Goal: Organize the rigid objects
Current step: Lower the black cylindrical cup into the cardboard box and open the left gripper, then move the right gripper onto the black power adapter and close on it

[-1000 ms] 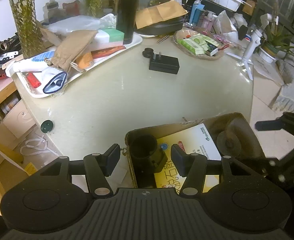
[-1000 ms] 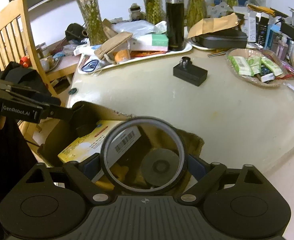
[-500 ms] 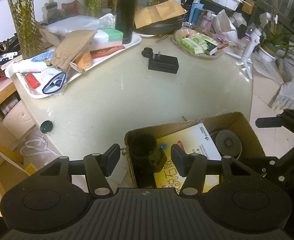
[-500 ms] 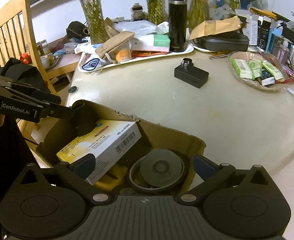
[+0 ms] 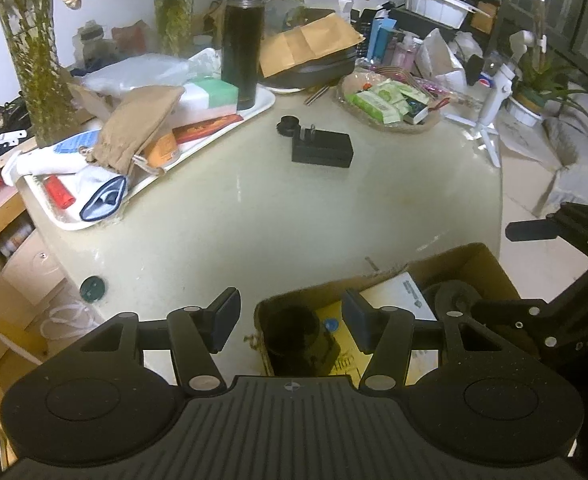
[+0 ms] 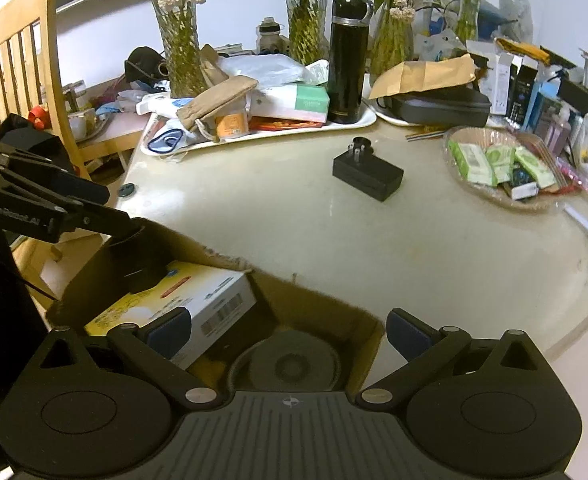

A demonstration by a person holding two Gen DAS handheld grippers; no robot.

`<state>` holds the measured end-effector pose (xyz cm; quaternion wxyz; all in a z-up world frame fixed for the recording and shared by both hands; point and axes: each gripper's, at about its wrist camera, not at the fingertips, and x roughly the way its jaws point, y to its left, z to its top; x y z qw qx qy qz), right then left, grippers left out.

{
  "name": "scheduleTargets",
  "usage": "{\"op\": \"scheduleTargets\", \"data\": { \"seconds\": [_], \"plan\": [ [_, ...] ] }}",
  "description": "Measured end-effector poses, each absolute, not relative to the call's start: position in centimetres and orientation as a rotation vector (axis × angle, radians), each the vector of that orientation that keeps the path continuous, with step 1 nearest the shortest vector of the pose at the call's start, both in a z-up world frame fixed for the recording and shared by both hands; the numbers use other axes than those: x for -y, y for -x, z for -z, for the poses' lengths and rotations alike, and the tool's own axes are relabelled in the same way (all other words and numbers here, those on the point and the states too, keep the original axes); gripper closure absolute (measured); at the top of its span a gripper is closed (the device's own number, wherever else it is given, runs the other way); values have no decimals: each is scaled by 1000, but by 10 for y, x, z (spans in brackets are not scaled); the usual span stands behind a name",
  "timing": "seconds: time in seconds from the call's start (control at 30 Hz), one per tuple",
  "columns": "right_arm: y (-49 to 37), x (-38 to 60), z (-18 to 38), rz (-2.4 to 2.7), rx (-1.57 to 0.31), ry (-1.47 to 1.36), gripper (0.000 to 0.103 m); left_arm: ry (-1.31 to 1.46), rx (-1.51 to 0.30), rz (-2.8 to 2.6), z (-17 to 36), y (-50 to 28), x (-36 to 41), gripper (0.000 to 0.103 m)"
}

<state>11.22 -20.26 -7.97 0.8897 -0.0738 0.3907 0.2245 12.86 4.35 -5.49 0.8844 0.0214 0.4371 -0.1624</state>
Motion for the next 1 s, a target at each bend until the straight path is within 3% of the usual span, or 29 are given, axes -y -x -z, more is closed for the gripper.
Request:
{"op": "scheduleTargets", "data": {
  "seconds": [1.0],
  "plan": [
    [-245, 221, 100, -497, -739, 216, 0, -104, -839, 380, 67, -229, -34, 47]
  ]
}}
